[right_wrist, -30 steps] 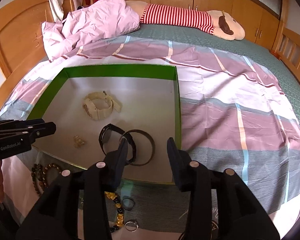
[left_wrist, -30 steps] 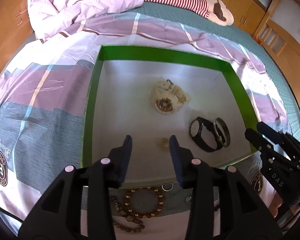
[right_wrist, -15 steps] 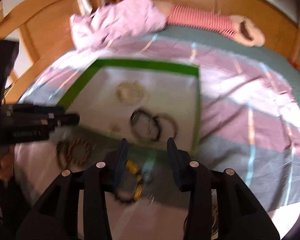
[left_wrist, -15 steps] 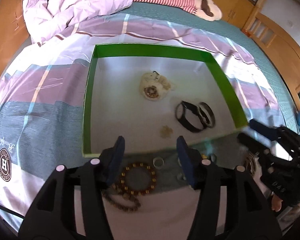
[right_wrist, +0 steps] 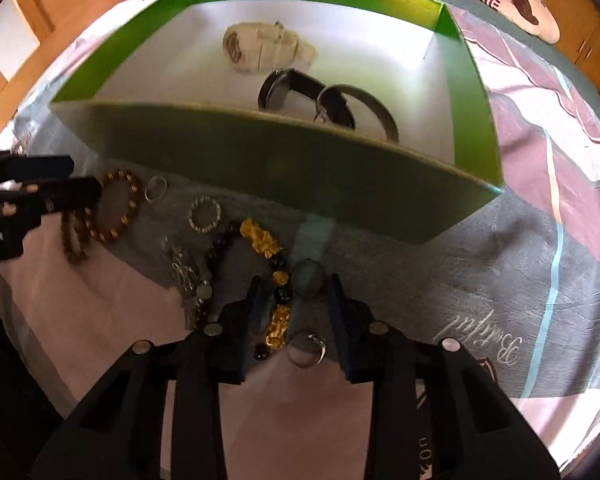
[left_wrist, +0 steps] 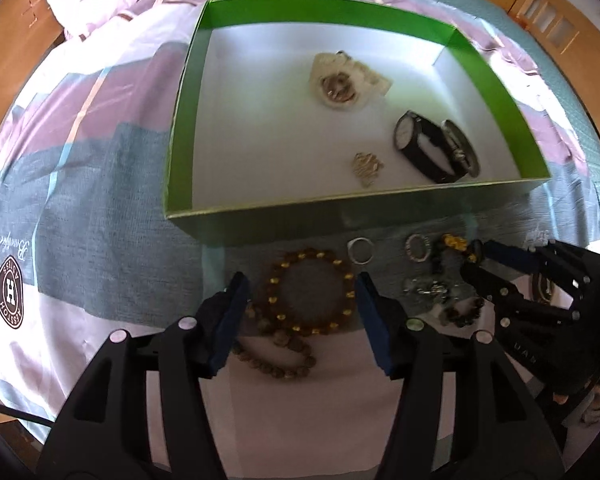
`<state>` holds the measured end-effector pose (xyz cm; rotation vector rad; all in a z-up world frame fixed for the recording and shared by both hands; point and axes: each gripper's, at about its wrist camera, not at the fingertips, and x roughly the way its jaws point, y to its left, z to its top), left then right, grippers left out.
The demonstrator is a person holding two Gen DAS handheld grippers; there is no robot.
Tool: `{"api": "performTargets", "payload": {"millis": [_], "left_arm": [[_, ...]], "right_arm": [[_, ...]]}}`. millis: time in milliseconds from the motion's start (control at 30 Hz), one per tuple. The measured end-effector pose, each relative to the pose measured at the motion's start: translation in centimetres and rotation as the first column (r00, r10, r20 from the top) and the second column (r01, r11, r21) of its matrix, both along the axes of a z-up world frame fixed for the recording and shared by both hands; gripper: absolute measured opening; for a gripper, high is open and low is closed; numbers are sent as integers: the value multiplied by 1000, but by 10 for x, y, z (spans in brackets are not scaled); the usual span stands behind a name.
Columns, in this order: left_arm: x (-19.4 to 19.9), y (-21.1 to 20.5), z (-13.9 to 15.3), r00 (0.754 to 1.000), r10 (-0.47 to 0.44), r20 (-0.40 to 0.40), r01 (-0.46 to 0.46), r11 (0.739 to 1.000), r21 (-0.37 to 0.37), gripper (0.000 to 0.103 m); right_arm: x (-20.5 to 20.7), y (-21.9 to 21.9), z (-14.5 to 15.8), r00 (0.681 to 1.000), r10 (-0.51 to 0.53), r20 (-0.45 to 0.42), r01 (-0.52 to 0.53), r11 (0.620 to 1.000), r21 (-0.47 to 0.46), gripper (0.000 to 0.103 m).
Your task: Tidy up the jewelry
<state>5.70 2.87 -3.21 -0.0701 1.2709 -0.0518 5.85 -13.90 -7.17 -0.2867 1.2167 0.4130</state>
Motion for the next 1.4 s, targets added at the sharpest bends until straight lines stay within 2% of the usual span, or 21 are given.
{"api": "performTargets", "payload": {"millis": [33, 67, 133, 600, 700, 800, 867, 933, 1000, 1133, 1200, 1267, 1400], "left_arm": [[1, 1, -2, 1000, 3, -7, -3, 1000, 3, 57], [2, 2, -5, 1000, 6, -16, -6, 1000, 7, 60], [5, 3, -10, 1000, 12, -28, -12, 1000, 14, 64], [7, 30, -18, 996, 69, -57, -68, 998, 14, 64], [7, 36, -21, 995, 81, -66, -80, 997, 17, 64], [6, 38, -24, 993, 84, -79, -83, 996, 22, 65], [6, 39, -26, 993, 80, -87, -79, 997, 25, 65], [4, 39, -25, 993, 75, -88, -73, 997, 29, 65], [6, 36, -23, 994, 71, -81, -69, 997, 28, 67], [-1, 40, -23, 995, 78, -69, -76, 997, 35, 69], [-11, 47, -26, 992, 117, -53, -116, 993, 34, 69], [-21, 54, -32, 985, 167, -52, -166, 986, 29, 70], [-30, 51, -32, 989, 144, -37, -143, 989, 25, 70]], "right_arm": [[-1, 0, 1, 1000, 5, -2, -5, 1000, 8, 24], [-2, 0, 2, 1000, 7, -9, -7, 1000, 23, 10], [-4, 0, 5, 1000, 4, 1, -4, 1000, 24, 10], [3, -27, 40, 995, -76, 58, 69, 990, 121, 10], [3, -34, 50, 991, -100, 83, 91, 989, 114, 9], [10, -42, 44, 987, -136, 85, 128, 988, 87, 10], [10, -38, 39, 991, -108, 76, 100, 990, 96, 10], [4, -24, 36, 997, -50, 51, 44, 992, 117, 20], [-5, -6, 36, 998, 13, 61, -21, 993, 119, 37], [-16, 23, 32, 990, 114, 83, -122, 988, 98, 42], [-19, 34, 27, 987, 142, 78, -149, 984, 95, 47], [-20, 43, 21, 983, 166, 74, -172, 981, 86, 47], [-27, 53, 11, 981, 187, 60, -191, 979, 76, 47]]}}
